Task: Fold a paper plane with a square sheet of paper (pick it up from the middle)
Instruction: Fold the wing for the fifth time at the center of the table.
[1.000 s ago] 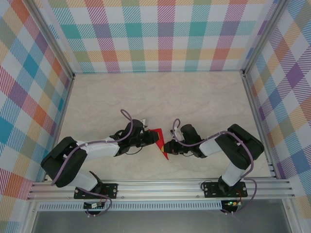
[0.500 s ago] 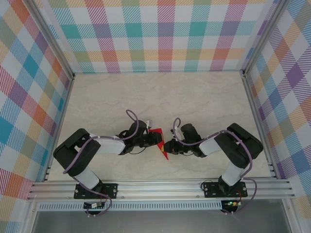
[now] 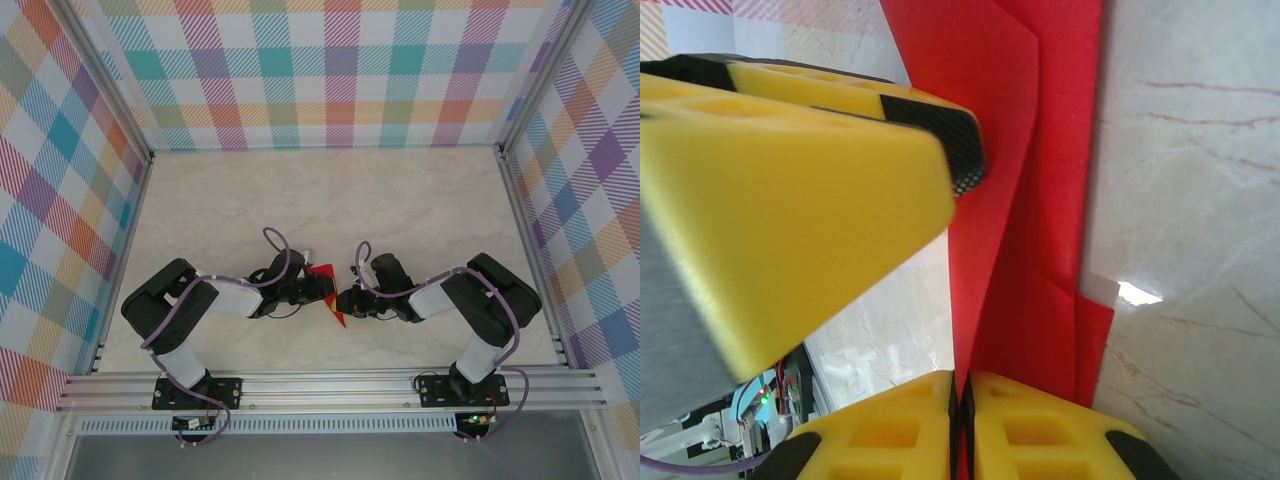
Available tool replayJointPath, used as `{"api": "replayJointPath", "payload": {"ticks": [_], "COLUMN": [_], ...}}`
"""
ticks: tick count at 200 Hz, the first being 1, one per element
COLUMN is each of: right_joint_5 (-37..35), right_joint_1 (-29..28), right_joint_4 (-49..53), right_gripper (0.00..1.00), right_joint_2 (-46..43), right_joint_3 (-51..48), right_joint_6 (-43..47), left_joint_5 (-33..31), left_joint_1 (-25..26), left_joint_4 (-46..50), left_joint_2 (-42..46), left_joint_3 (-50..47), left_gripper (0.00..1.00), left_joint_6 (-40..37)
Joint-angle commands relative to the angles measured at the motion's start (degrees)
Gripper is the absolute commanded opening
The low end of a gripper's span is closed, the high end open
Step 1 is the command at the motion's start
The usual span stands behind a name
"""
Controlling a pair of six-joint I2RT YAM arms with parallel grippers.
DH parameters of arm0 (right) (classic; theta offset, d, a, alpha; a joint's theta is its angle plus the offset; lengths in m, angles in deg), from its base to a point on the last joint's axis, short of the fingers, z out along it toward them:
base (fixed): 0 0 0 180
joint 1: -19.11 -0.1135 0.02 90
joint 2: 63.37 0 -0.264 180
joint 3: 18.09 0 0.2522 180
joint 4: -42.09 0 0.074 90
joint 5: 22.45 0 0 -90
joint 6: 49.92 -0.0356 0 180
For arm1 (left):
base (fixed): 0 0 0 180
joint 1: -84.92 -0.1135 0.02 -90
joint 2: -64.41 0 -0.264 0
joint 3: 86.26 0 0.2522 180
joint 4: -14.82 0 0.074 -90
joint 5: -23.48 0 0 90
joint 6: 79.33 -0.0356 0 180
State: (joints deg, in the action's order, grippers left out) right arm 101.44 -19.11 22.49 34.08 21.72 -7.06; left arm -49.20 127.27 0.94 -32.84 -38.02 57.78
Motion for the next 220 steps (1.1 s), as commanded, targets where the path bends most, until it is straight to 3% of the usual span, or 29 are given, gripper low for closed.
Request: {"api": "replayJointPath", "payload": {"ticks": [1,124,220], "right_joint_5": [-3.83,-6.29,-11.4], "right_joint_1": [-0.02,-0.1,-1.42], "right_joint_4": [4.37,14.53,24.28], "right_gripper": [0.14,0.19,0.11], "right_joint_2": [0.38,-5.81,-6.31], "right_joint_3": [0.46,0.59,0.56], "right_joint_6": [0.31,0.21,0.64], "left_joint_5": [-0.55,0.43,0.51], "left_joint_1": [0.54,0.63,0.61], "left_joint_4": [-0.2,0.64,2.16], "left_joint_2": [-2.01,-4.09,-4.87], "left_joint_3": [0.85,1.28,2.1], "left_gripper": [0.31,0.3,0.3], "left_joint_6": [-0.36,-0.84,-0.79]}}
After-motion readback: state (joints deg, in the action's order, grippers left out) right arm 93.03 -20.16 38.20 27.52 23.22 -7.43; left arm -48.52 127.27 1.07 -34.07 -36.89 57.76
